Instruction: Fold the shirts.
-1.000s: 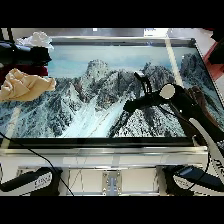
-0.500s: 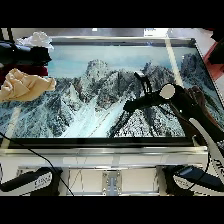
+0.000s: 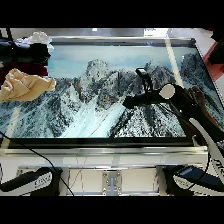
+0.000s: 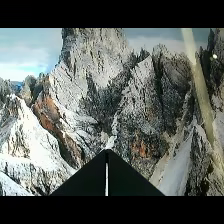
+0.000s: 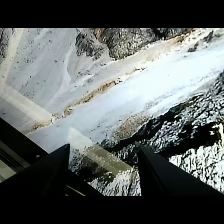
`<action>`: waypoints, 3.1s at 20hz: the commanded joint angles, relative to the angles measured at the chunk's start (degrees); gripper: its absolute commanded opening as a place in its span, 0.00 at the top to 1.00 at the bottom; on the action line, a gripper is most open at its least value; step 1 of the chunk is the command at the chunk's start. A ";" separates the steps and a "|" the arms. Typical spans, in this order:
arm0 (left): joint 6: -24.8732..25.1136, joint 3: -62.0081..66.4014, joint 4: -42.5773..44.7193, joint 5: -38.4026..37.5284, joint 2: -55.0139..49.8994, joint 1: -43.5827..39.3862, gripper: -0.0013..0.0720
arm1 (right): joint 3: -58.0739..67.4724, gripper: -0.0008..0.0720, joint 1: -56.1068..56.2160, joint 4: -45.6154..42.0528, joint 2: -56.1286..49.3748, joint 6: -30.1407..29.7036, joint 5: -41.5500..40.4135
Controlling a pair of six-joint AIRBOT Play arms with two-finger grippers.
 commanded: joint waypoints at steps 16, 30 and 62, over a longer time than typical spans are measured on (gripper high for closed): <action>-10.01 7.26 32.11 23.12 -39.43 23.96 0.16 | 0.00 0.23 -0.04 -7.39 -0.04 8.09 -6.64; 0.35 19.85 4.79 19.34 -50.53 25.64 0.97 | 0.00 0.24 -0.02 -6.23 -0.04 12.28 -11.47; 8.90 -11.30 -6.05 -6.82 -18.08 -8.81 0.02 | -9.86 0.15 -12.22 -13.20 0.50 11.65 -7.52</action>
